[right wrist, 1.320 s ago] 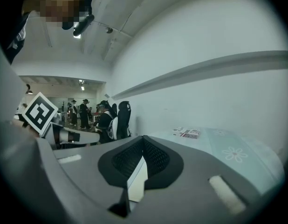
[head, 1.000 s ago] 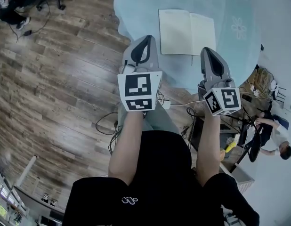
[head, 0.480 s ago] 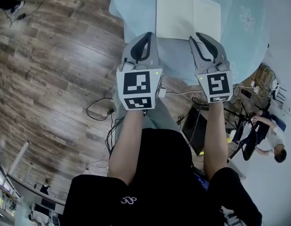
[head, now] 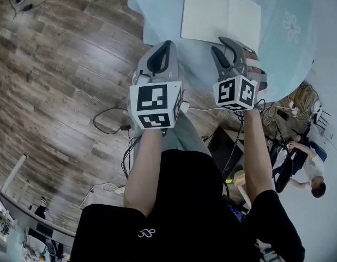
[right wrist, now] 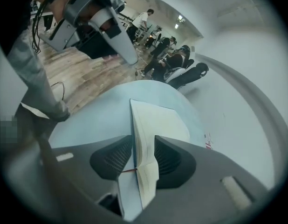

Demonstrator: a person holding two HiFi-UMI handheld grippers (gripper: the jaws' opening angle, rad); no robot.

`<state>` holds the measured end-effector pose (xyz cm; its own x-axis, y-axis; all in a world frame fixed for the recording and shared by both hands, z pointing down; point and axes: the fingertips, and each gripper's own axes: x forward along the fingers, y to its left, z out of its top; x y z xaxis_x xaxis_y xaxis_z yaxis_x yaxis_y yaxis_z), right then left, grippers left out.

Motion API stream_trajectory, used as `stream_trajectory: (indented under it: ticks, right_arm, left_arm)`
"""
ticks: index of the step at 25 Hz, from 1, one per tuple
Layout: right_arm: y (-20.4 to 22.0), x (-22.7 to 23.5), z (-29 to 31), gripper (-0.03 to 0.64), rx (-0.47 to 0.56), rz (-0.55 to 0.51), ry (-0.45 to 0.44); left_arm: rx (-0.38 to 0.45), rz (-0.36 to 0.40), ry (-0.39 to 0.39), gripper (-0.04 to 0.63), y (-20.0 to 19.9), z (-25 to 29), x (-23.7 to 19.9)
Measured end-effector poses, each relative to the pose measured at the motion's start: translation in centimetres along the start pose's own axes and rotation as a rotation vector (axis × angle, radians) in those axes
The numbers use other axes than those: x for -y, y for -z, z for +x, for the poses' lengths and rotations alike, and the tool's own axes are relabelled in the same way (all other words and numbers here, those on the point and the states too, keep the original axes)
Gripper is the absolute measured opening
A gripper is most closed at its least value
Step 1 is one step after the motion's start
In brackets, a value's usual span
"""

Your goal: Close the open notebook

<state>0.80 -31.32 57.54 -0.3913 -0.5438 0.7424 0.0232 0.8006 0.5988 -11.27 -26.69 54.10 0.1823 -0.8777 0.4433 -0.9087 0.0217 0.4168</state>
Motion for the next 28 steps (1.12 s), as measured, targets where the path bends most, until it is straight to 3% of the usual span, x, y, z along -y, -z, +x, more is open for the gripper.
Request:
stream_trajectory:
  ticks: [8, 16, 21, 28]
  right_arm:
    - [1.0, -0.7, 1.8, 0.168, -0.066, -0.12, 0.059]
    - [1.1, -1.1, 2.7, 0.067, -0.08, -0.109, 0.073]
    - [1.0, -0.9, 2.5, 0.049, -0.037, 0.022, 0.067]
    - [1.3, 0.3, 0.9, 0.046, 0.092, 0.361, 0.077]
  left_arm:
    - [-0.013, -0.025, -0.021, 0.003, 1.4, -0.2, -0.4]
    - [-0.025, 0.0, -0.024, 0.003, 1.4, -0.2, -0.1]
    - [-0.023, 0.038, -0.015, 0.003, 0.3, 0.0, 0.6]
    - [-0.031, 0.104, 0.01, 0.003, -1.1, 0.2, 2.7]
